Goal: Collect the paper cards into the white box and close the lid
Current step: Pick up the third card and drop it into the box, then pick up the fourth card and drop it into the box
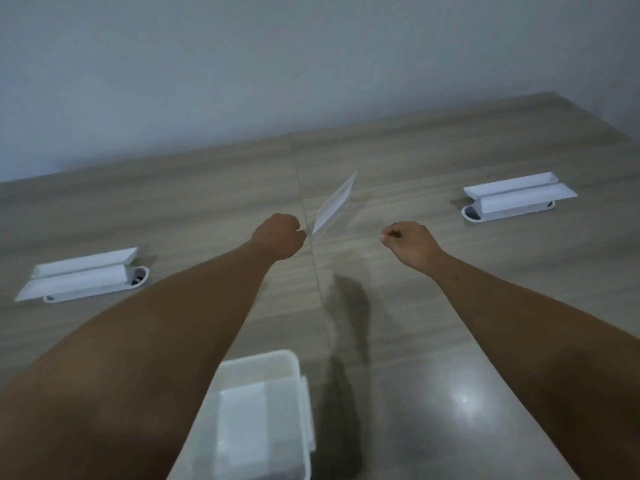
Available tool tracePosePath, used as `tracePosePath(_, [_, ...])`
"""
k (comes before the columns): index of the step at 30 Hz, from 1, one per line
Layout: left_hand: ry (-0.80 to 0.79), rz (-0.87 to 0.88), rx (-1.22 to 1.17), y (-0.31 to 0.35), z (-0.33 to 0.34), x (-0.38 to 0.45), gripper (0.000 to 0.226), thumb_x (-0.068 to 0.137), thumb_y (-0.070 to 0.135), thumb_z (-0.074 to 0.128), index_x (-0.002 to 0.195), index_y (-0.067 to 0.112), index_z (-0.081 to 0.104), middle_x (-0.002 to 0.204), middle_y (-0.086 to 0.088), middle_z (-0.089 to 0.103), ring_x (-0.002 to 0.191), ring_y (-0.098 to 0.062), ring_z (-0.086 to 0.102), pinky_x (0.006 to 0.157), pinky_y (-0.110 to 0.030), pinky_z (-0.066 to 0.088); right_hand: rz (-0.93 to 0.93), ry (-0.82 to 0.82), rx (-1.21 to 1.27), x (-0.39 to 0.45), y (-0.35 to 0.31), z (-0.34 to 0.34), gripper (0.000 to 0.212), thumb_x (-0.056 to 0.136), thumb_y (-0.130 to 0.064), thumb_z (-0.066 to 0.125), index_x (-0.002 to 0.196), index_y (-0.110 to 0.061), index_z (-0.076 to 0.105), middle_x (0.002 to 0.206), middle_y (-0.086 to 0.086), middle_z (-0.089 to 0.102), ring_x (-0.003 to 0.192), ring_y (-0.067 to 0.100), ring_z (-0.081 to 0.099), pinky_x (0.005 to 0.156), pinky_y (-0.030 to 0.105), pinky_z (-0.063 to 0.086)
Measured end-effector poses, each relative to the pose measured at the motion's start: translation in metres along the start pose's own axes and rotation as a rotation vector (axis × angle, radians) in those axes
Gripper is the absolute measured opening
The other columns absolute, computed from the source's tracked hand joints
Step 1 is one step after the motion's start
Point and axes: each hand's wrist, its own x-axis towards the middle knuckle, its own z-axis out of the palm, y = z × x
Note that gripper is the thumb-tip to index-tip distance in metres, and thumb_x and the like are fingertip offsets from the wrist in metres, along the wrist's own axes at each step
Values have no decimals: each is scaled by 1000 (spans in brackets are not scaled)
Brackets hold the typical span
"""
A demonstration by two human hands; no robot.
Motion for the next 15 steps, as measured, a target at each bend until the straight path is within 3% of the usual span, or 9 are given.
tracePosePath(3, [17,-49,2,31,18,51,48,94,38,47,131,7,54,131,-13,59,117,-31,58,93,-39,47,71,1,66,46,23,-12,24,91,-20,57,104,-5,71,108,10,72,105,27,64,89,29,45])
tracePosePath(5, [37,-79,16,46,34,82,50,93,38,49,132,7,50,129,-13,57,113,-30,59,87,-38,48,125,-12,142,76,38,-16,19,90,-18,57,98,-9,71,102,10,72,102,28,65,92,35,51])
tracePosePath(7, [63,-127,19,53,49,99,50,92,38,52,132,8,48,127,-12,56,111,-30,59,82,-38,48,177,-23,214,93,50,-13,13,88,-19,57,81,-20,68,97,6,71,100,28,66,94,44,53])
tracePosePath(9, [99,-179,8,58,64,120,48,92,35,54,131,8,47,124,-12,57,110,-30,60,83,-39,49,226,-27,290,117,65,-9,20,85,-18,59,67,-26,62,87,1,69,98,28,68,93,48,54])
tracePosePath(13, [159,-227,10,52,79,143,24,90,19,54,111,9,62,106,-11,68,94,-29,66,68,-33,45,311,-48,449,144,82,6,12,79,-19,63,68,-16,68,81,5,72,90,28,71,89,50,56])
tracePosePath(15, [168,-245,-6,50,80,153,19,87,9,50,95,8,68,94,-13,71,83,-30,68,63,-33,47,361,-41,534,155,86,14,14,77,-14,61,65,-16,69,79,9,72,81,26,71,85,44,57])
